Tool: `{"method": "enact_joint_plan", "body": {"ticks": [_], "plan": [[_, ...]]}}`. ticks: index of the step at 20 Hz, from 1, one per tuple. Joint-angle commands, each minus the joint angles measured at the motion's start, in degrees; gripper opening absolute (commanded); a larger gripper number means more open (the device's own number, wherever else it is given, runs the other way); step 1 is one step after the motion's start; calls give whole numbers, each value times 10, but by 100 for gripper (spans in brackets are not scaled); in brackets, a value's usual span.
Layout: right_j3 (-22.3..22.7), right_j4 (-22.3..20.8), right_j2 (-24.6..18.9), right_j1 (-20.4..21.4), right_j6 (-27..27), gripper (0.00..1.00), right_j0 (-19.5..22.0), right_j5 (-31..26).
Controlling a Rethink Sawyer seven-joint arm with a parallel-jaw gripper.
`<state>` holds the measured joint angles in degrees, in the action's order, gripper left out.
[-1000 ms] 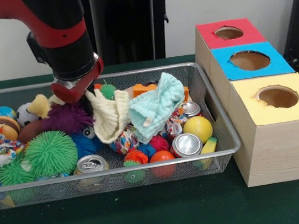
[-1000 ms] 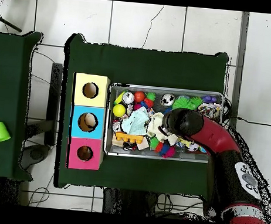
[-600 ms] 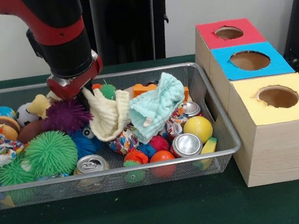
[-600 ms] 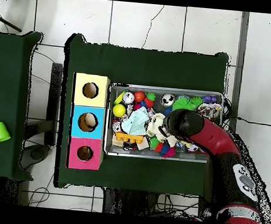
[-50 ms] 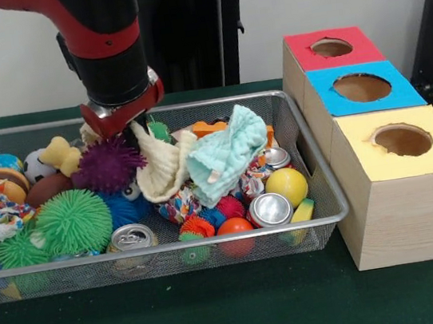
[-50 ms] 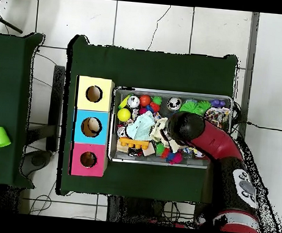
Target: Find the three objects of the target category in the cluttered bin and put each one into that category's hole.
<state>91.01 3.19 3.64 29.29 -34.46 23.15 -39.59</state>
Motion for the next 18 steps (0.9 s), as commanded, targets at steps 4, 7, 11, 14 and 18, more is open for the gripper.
{"method": "enact_joint_plan", "body": {"ticks": [4,7,11,14,18], "plan": [[-15,56,20,20,-253,0,-58,-113],[-40,58,32,30,-273,0,-78,-168],[-73,64,39,44,-296,0,-90,-232],[-95,61,42,49,-306,0,-94,-275],[-113,58,39,52,-305,0,-92,-305]]}}
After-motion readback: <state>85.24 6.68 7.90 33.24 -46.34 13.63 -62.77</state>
